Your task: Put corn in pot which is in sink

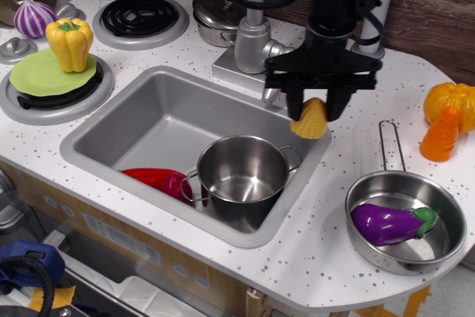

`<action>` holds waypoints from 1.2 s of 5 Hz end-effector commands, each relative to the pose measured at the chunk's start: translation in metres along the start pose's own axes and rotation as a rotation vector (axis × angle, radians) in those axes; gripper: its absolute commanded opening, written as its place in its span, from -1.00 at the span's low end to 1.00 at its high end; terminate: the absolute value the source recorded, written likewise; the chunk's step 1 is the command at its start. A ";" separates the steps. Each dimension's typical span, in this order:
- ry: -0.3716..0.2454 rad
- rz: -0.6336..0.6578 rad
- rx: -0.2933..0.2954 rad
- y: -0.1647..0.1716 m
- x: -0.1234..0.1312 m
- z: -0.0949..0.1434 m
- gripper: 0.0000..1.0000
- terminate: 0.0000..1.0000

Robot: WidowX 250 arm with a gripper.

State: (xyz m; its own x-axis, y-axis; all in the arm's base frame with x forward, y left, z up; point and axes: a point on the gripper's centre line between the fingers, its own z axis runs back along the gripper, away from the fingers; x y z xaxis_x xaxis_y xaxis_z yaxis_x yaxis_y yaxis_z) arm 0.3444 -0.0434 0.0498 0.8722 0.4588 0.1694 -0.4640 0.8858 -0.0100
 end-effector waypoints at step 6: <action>0.082 0.137 -0.026 0.057 0.005 0.008 1.00 -1.00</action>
State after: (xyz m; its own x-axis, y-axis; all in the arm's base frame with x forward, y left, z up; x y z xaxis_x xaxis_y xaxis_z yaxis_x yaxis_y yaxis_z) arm 0.3181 0.0059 0.0476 0.8158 0.5758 0.0546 -0.5746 0.8176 -0.0370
